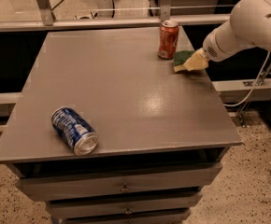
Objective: Move sponge near coke can
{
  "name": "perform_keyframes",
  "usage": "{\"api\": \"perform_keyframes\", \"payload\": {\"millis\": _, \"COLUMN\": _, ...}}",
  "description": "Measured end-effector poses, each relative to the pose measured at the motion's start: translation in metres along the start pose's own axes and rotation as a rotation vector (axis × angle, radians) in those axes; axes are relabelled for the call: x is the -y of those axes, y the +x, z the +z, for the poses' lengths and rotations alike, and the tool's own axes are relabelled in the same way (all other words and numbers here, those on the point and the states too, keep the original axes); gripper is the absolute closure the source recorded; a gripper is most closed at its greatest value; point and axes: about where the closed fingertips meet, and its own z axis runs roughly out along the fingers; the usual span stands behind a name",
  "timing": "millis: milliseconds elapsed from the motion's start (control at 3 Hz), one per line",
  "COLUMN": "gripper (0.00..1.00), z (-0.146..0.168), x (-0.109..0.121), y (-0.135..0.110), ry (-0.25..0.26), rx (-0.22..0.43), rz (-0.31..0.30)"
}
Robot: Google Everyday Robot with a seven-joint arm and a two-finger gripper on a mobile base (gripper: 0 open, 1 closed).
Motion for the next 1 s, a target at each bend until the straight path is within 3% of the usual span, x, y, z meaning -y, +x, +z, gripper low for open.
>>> {"api": "perform_keyframes", "payload": {"millis": 333, "gripper": 0.61, "z": 0.01, "x": 0.001, "y": -0.011, "ry": -0.004, "rx": 0.027, "rz": 0.0}}
{"api": "perform_keyframes", "payload": {"millis": 667, "gripper": 0.3, "z": 0.021, "x": -0.004, "y": -0.022, "ry": -0.022, "rx": 0.05, "rz": -0.004}}
{"api": "perform_keyframes", "payload": {"millis": 1000, "gripper": 0.07, "z": 0.026, "x": -0.009, "y": -0.025, "ry": -0.037, "rx": 0.058, "rz": -0.005}}
